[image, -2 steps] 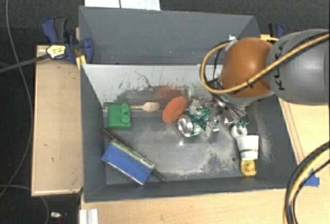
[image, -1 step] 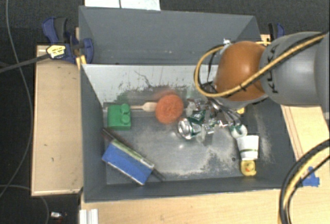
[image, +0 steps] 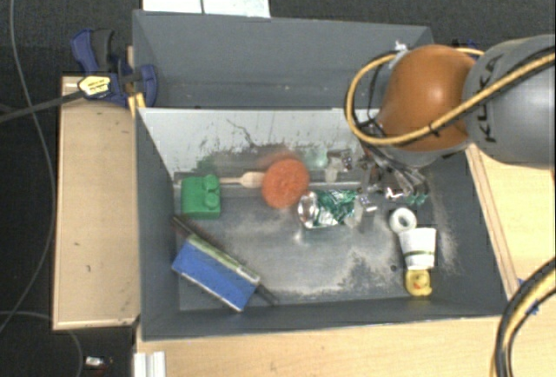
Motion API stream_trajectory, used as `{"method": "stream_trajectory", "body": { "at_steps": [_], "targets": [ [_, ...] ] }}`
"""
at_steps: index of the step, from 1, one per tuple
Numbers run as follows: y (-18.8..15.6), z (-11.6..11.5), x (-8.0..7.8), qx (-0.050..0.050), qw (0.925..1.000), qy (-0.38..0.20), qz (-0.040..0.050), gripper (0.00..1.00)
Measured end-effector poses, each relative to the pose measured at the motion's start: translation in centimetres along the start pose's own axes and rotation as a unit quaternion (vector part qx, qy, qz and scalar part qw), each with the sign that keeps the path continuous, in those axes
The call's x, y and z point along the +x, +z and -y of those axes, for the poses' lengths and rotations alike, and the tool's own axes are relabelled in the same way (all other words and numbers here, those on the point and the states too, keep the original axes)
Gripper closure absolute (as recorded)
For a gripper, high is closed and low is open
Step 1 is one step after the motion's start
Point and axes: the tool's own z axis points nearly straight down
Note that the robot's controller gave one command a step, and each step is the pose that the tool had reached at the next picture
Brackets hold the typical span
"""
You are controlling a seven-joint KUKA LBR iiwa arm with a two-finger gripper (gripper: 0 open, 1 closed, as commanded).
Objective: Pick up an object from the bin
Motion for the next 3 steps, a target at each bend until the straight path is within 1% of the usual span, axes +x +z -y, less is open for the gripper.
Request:
{"method": "stream_trajectory", "body": {
  "at_steps": [1,2,3],
  "targets": [
    [-7.2,-0.7,0.2,-0.002,1.0000,0.005,-0.0022,0.00],
    [-8.3,-0.4,-0.3,0.002,0.9999,-0.007,0.0093,0.00],
    [-10.9,0.2,0.1,0.000,0.9898,-0.142,0.0015,0.00]
  ]
}}
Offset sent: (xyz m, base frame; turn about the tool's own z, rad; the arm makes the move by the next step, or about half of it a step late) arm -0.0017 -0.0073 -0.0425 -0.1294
